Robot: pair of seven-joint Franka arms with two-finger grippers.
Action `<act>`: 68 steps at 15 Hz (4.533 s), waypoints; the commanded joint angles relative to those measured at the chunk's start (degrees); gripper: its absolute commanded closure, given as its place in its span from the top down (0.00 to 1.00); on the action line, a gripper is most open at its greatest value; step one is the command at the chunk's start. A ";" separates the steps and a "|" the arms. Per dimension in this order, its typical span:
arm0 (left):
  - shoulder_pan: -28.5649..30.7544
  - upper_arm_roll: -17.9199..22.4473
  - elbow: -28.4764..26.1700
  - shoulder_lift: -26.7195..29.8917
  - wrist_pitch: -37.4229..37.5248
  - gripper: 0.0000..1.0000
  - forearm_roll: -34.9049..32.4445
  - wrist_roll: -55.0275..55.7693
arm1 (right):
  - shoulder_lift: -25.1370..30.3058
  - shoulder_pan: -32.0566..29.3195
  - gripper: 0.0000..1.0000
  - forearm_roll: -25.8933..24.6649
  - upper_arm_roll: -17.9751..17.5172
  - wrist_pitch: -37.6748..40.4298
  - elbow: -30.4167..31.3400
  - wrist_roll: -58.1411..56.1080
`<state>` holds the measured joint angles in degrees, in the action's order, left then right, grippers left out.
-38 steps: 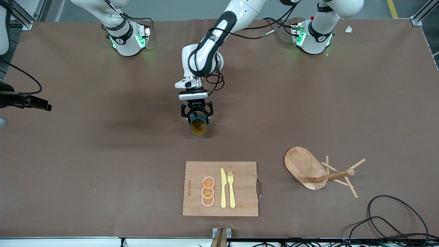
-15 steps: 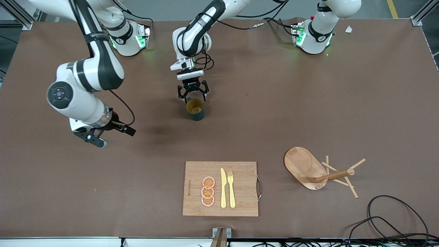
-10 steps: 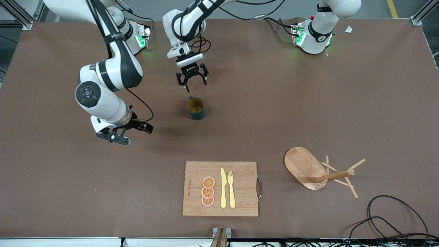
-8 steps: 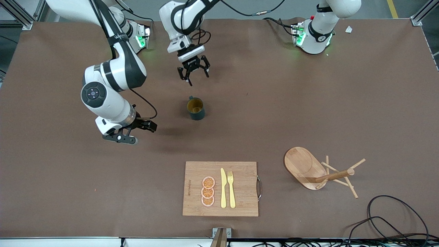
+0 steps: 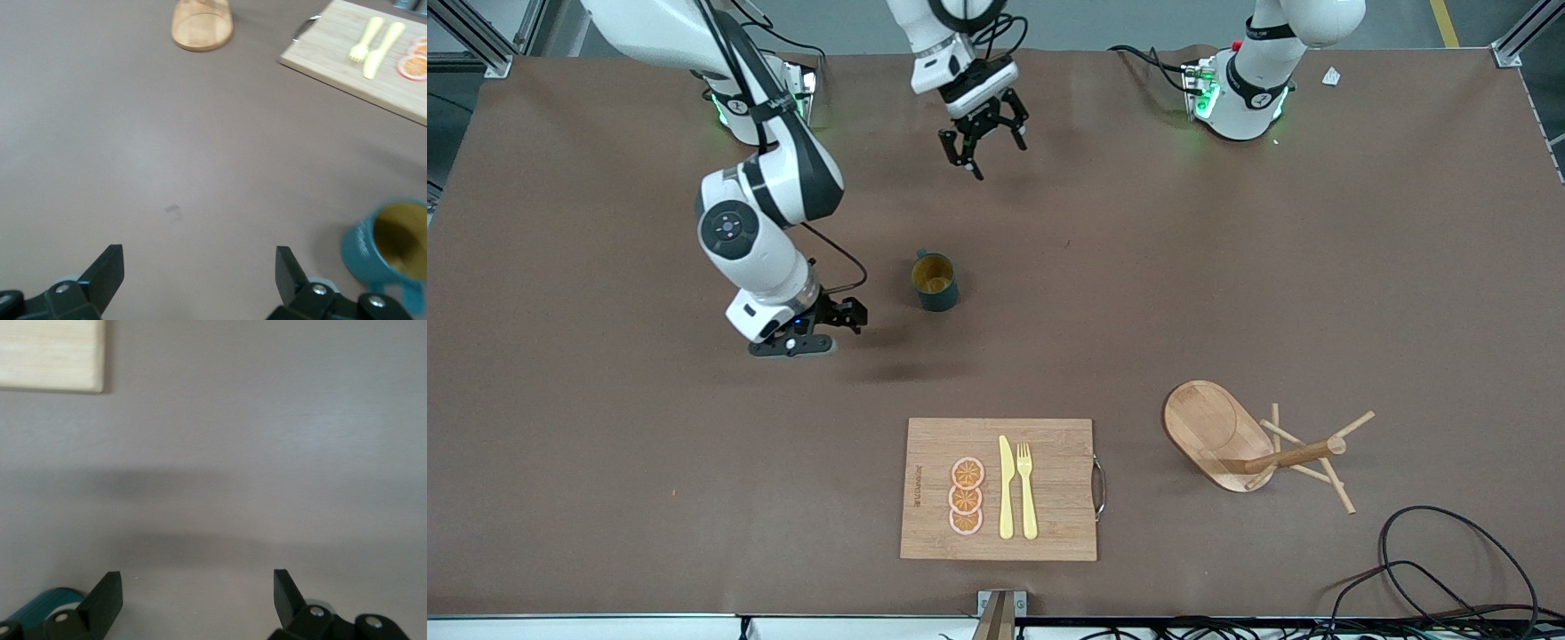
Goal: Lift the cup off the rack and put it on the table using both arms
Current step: 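Grasp the mug rim with the right gripper while the left withdraws, then lift the mug with the right gripper while the left returns, then carry the mug sideways and lower it with the right gripper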
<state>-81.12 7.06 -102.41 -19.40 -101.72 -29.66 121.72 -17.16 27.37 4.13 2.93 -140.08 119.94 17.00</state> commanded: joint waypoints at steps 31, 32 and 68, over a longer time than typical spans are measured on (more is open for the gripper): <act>72.94 -0.29 20.41 14.30 12.34 1.00 24.12 -120.37 | -1.12 8.77 0.00 1.50 1.11 -2.31 3.89 -27.87; 72.94 -0.38 20.41 14.48 12.42 1.00 24.29 -121.18 | -0.94 7.10 0.00 1.41 1.20 -1.26 3.81 -31.73; 83.93 -12.60 16.81 19.93 16.91 1.00 28.16 -119.87 | -0.24 -30.71 1.00 -10.19 1.20 7.77 -2.59 -85.42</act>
<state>2.02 -5.42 -84.44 -1.05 -84.33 -2.51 2.42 -19.05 -2.49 -5.28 5.33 -138.82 120.34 -75.14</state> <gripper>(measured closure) 0.000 0.000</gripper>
